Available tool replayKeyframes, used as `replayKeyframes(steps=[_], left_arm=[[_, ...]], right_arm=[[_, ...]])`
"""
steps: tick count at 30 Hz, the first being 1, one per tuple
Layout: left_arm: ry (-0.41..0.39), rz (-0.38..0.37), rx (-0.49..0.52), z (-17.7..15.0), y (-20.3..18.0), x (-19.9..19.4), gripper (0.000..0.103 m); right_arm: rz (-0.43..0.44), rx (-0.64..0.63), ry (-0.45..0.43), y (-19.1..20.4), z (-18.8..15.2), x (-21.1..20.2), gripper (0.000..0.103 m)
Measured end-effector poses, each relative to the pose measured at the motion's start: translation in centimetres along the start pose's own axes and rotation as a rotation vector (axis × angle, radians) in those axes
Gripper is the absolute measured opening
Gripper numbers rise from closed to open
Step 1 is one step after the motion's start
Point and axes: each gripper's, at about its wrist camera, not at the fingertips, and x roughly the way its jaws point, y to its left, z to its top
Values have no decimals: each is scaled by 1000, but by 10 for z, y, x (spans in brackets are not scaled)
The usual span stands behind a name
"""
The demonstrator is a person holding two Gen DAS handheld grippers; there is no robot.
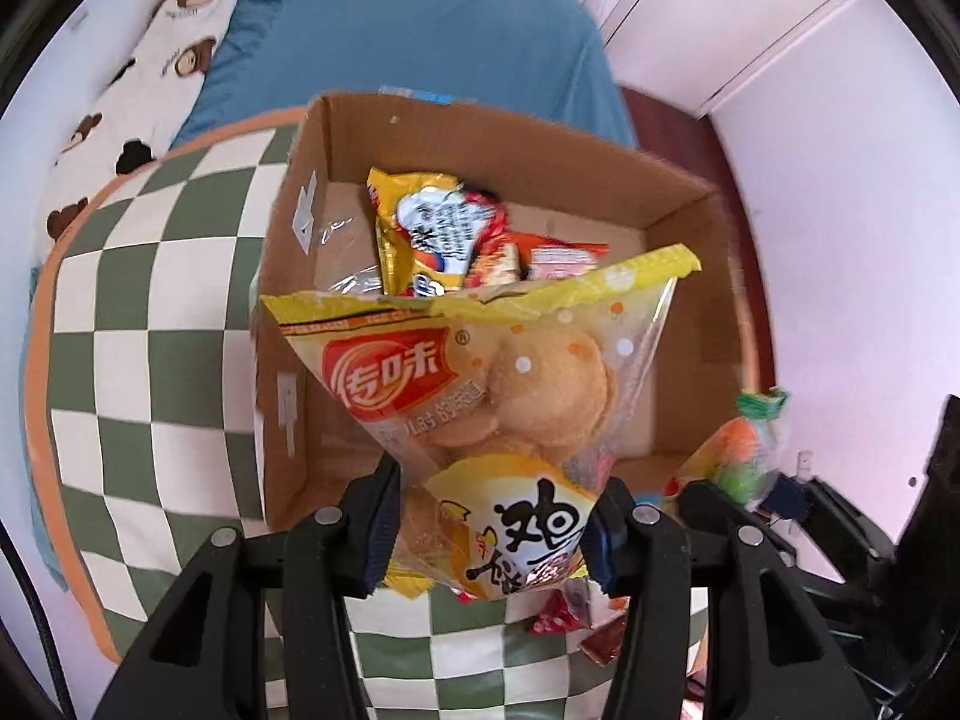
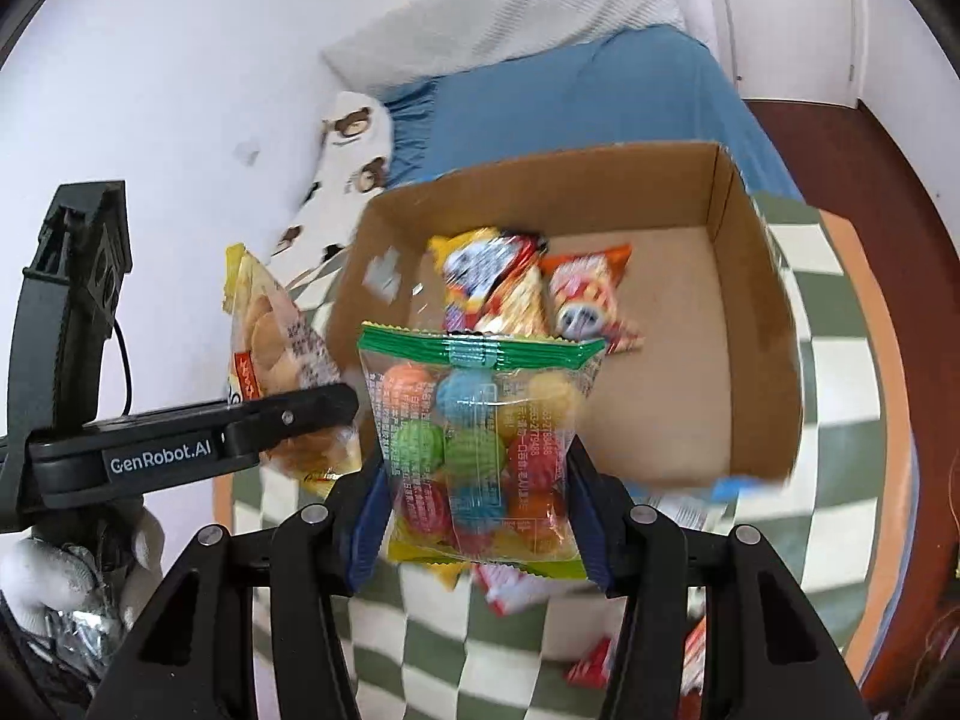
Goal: Organize snacks
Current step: 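Lower both bags into the box and open both tools, then grasp the yellow packet with left tool while right tool grasps white bread packet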
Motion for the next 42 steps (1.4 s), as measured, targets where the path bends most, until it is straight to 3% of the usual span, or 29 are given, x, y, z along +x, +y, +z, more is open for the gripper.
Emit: replayKeyframes(steps=[5, 10, 12, 13, 14, 19, 25, 29, 42], left_arm=[[90, 67, 3, 16, 11, 49, 48], [158, 100, 7, 22, 18, 79, 51], [162, 105, 1, 23, 22, 85, 68], [156, 104, -3, 23, 23, 86, 81], [150, 103, -10, 23, 25, 86, 87], [121, 108, -6, 21, 28, 84, 88], [47, 126, -5, 15, 29, 66, 88], [-50, 141, 11, 0, 27, 45, 88], [-321, 210, 97, -72, -6, -8, 88]], right_arm=[[-59, 20, 80, -21, 25, 53, 56], [-79, 19, 156, -32, 15, 88, 56], [-98, 22, 212, -37, 16, 101, 66], [-116, 19, 232, -38, 16, 107, 86], [-126, 17, 245, -39, 17, 110, 97], [-158, 15, 245, -43, 23, 111, 97], [-189, 12, 205, -43, 28, 105, 97], [-221, -8, 133, -40, 23, 84, 97], [-280, -67, -89, -24, -25, 9, 97]])
